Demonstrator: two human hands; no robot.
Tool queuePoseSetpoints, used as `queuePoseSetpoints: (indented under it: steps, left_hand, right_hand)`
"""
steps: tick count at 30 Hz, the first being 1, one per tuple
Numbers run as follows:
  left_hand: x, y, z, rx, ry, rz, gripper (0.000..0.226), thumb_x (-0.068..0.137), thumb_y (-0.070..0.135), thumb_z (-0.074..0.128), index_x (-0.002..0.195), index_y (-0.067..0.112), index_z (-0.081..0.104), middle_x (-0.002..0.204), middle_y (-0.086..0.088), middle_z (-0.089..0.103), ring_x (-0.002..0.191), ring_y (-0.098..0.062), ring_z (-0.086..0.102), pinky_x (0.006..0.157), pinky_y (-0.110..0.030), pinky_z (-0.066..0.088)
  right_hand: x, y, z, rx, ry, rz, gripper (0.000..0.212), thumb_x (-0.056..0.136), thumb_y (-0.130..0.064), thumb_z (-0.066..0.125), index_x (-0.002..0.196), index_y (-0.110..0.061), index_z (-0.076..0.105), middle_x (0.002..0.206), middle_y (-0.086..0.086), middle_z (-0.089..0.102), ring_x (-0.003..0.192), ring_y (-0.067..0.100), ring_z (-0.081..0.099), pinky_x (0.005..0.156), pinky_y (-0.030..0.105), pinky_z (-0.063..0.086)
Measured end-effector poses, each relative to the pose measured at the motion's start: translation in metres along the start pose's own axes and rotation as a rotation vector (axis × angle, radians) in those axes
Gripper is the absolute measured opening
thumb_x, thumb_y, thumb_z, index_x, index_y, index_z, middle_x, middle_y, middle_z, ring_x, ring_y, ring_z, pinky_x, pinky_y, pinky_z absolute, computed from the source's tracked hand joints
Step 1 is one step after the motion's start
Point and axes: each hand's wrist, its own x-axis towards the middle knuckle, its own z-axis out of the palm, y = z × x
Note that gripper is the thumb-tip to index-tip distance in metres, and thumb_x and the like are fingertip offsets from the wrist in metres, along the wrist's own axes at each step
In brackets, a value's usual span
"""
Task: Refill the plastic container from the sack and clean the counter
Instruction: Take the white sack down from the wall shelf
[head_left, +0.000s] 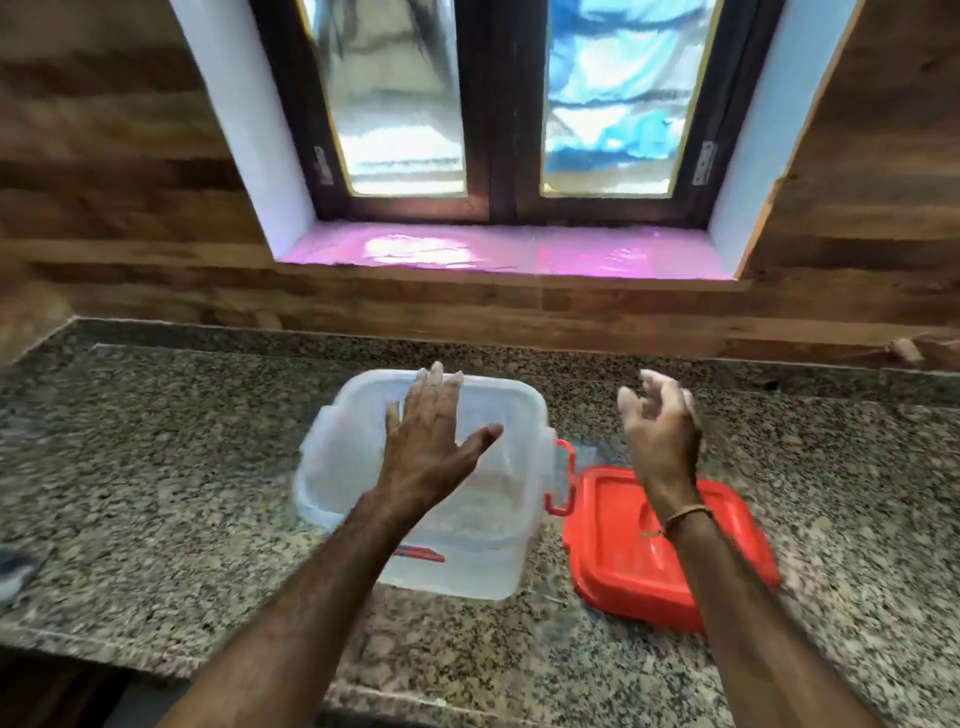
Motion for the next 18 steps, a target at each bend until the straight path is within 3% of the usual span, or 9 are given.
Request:
queuePoseSetpoints:
  steps: [5, 12, 18]
  left_hand:
    - [-0.029, -0.114, -0.087, 0.066, 0.11, -0.081, 0.102, 0.077, 0.083, 0.031, 0.158, 0.021, 0.035, 0.168, -0.005, 0.026, 0.157, -0.023, 0.016, 0.123, -0.052, 0.017]
    - [-0.062, -0.254, -0.21, 0.194, 0.253, -0.19, 0.087, 0.088, 0.074, 0.05, 0.156, 0.019, 0.037, 0.16, -0.002, 0.038, 0.149, -0.022, 0.032, 0.115, -0.047, 0.033]
    - [-0.038, -0.338, -0.305, 0.16, 0.403, -0.231, 0.079, 0.09, 0.063, 0.061, 0.154, 0.022, 0.04, 0.155, 0.004, 0.044, 0.141, -0.021, 0.044, 0.111, -0.044, 0.04]
  right_hand:
    - [-0.048, -0.138, 0.087, 0.019, -0.211, -0.316, 0.026, 0.091, -0.027, 0.072, 0.116, -0.019, 0.07, 0.113, 0.003, 0.065, 0.086, 0.021, 0.069, 0.082, 0.031, 0.053]
    - [-0.117, -0.285, 0.188, -0.02, -0.387, -0.57, 0.028, 0.093, -0.041, 0.067, 0.118, -0.028, 0.067, 0.118, -0.003, 0.063, 0.091, 0.018, 0.067, 0.08, 0.039, 0.056]
    - [-0.122, -0.394, 0.269, -0.003, -0.455, -0.755, 0.03, 0.096, -0.047, 0.061, 0.121, -0.03, 0.064, 0.118, -0.006, 0.061, 0.09, 0.016, 0.069, 0.076, 0.04, 0.058]
